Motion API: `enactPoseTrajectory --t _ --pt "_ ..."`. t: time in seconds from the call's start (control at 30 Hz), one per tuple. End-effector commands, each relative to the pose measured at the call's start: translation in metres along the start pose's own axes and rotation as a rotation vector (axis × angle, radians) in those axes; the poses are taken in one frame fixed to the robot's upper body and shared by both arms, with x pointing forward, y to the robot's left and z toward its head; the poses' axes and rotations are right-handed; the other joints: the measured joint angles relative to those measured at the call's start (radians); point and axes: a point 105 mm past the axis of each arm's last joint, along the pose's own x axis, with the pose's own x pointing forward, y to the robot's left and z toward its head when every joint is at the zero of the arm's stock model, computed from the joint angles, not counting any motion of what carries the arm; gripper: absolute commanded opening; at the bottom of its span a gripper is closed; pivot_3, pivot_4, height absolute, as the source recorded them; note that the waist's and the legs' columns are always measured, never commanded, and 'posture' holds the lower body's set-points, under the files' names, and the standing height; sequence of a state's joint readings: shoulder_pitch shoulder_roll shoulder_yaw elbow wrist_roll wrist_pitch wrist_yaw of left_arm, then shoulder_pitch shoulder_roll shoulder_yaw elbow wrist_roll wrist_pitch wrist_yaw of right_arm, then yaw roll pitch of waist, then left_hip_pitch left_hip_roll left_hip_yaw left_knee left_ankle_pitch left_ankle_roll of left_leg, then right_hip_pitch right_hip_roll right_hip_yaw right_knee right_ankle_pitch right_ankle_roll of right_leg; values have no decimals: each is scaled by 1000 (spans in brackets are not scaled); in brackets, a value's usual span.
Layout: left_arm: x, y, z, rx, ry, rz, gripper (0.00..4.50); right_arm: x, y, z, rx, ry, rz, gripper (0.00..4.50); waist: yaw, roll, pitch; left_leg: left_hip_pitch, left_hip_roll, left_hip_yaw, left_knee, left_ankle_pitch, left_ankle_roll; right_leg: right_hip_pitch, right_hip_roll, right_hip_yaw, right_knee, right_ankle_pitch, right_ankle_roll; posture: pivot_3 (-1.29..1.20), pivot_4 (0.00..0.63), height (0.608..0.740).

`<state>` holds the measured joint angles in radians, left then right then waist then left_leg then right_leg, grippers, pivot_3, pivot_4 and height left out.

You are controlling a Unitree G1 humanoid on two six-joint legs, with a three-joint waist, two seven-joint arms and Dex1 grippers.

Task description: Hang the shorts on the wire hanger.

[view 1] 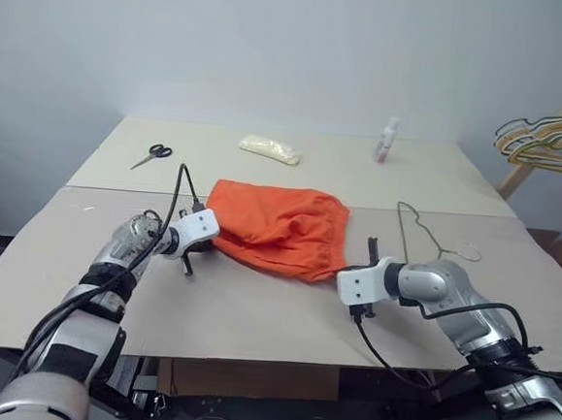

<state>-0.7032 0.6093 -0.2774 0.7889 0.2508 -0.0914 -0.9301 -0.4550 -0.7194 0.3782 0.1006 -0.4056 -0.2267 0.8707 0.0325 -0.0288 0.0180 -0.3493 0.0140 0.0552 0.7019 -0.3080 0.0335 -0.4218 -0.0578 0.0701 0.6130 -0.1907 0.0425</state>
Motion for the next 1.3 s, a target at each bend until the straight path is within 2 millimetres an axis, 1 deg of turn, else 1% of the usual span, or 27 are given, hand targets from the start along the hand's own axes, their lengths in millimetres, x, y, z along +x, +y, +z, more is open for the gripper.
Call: enactPoseTrajectory --t 0.03,0.1,0.17,0.27,0.4,0.53,0.57,0.63,0.73,0.83,0.93,1.03,1.13,1.23,1.3 --pt "-30 -5 6 77 -27 -61 38 -13 -20 2 -14 8 -78 0 -10 0 0 -1 0 0 0 0 0 0 0 0 0 0 0 98 0 740" --pt "-53 -17 7 118 -22 -112 38 -19 -20 5 -17 4 -76 0 -18 0 0 -3 1 0 0 0 0 -2 0 0 0 0 0 102 0 740" --pt "-72 -30 9 127 -16 -153 38 -25 -19 9 -19 -5 -64 0 -20 0 1 -4 2 0 0 0 1 -3 0 0 0 0 0 107 0 740" --pt "-98 -58 10 129 14 -234 38 -36 -11 20 -14 -33 9 0 -18 0 1 -4 2 -1 0 -1 1 -3 -2 -1 -1 -1 1 111 0 740" --pt "-116 -86 11 103 73 -290 38 -50 3 31 -2 -48 129 0 -7 0 2 -3 2 -1 0 -1 2 -2 -3 -1 -1 -2 2 116 0 740" --pt "-130 -103 16 63 92 -328 38 -61 19 33 3 -38 260 0 5 0 3 -2 2 0 0 -1 2 -2 -2 -1 -1 -5 4 124 0 740" --pt "-132 -106 18 54 90 -335 38 -62 21 34 1 -41 280 0 6 -1 3 -1 2 0 0 -1 2 -2 -2 -1 0 -8 6 125 0 740" --pt "-138 -112 24 41 71 -361 38 -61 23 33 -10 -47 293 0 8 -1 3 2 3 0 0 -1 2 0 -1 -1 0 -10 4 127 0 740" --pt "-145 -121 36 6 16 -392 38 -59 24 22 -68 -3 303 0 7 -1 3 4 3 2 0 -1 2 0 -2 -1 2 -12 1 124 0 740" --pt "-152 -139 43 19 10 -459 38 -57 26 9 -132 40 310 0 5 -1 3 4 3 2 0 -1 2 0 -2 -1 2 -13 0 118 0 740" --pt "-155 -155 46 7 -2 -511 38 -56 26 8 -156 28 309 0 6 -1 4 4 3 3 -1 -1 2 -1 -2 -1 2 -13 -1 117 0 740" --pt "-152 -167 47 -12 -17 -547 38 -57 28 9 -182 12 328 0 6 0 4 4 3 3 -2 -1 2 0 -2 -1 2 -13 -2 119 0 740" --pt "-146 -173 45 15 -10 -546 38 -58 30 10 -222 -8 342 0 7 0 5 6 3 3 -1 -1 2 1 -1 -1 2 -14 -2 118 0 740" --pt "-136 -172 42 23 4 -515 38 -58 30 9 -259 -15 341 0 7 0 5 8 3 3 -2 -1 2 3 -2 -1 2 -14 -2 114 0 740" --pt "-134 -178 46 39 -16 -541 38 -59 33 7 -273 -14 359 0 7 -1 5 8 3 3 -2 -1 2 3 -2 -1 3 -14 -2 110 0 740"
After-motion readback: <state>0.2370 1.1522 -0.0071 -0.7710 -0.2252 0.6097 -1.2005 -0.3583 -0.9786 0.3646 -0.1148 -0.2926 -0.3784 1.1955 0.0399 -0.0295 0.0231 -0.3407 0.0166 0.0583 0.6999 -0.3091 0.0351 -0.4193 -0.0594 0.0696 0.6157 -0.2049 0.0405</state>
